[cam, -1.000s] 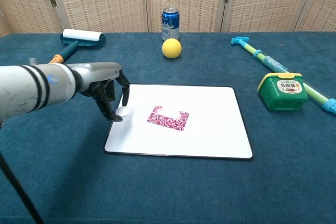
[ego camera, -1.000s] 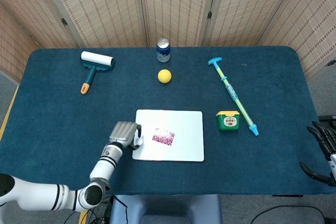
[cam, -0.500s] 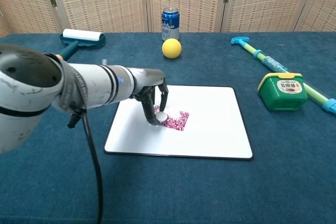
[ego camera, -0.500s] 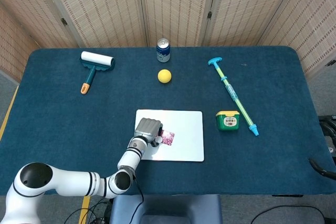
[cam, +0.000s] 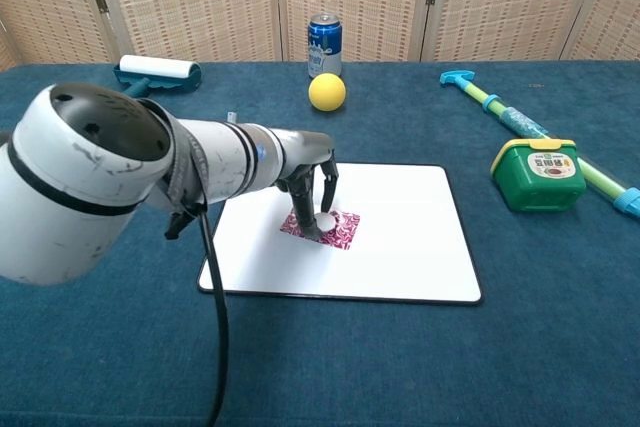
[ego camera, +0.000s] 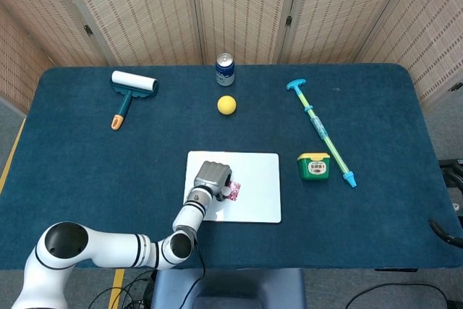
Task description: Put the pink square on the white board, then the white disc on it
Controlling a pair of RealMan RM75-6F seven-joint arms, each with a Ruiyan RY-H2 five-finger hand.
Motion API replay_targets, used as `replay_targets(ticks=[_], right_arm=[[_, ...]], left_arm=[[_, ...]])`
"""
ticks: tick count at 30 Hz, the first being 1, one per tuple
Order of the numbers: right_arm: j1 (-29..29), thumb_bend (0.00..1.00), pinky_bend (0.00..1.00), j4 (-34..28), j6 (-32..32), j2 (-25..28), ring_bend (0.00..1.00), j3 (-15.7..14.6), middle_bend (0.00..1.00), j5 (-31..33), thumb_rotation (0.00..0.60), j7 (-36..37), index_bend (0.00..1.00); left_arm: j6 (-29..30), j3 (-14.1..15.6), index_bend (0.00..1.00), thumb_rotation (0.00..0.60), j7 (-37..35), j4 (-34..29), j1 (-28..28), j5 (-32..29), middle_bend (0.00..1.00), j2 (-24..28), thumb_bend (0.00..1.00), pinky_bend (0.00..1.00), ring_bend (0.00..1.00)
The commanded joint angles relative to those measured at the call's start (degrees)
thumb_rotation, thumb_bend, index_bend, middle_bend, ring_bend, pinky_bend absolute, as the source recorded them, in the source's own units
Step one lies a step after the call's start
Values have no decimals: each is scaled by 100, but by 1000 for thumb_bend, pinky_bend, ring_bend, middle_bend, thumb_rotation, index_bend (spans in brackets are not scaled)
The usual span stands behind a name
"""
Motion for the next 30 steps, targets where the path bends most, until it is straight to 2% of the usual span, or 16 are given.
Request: replay_targets(ticks=[1,13,15,19,22,27,30], right_arm=[[-8,200,0,-2,1,-2,0,8,0,16,600,-1,0],[21,200,0,-46,-102,13,0,38,0,75,600,-47,0],[15,199,0,-44,-93,15,0,39,0,73,600,-39,0],[9,200,0,-38,-85,11,0,42,0,65,600,-47,0],[16,200,0,-46,-91,12,0,35,0,39,600,-69,0],[29,200,0,-74,-122,13,0,31,0,27,600,-132,0],[35,201,0,-86,-123,13,0,25,0,1,600,-171,0]], left_arm=[[-110,25,582,600,-63,126,-16,35,1000,-31,295,1000,1000],[-327,58,577,600,-191,365,-132,67,1000,-58,295,1000,1000],[-339,75,544,600,-192,373,-145,37,1000,-59,295,1000,1000],[-327,106,411,600,-247,366,-142,61,1000,-44,295,1000,1000],[-267,124,371,600,-278,281,-124,86,1000,22,294,1000,1000],[-5,152,363,600,-353,-194,-35,243,1000,267,295,1000,1000],[449,232,361,600,-386,-977,128,475,1000,643,294,1000,1000]])
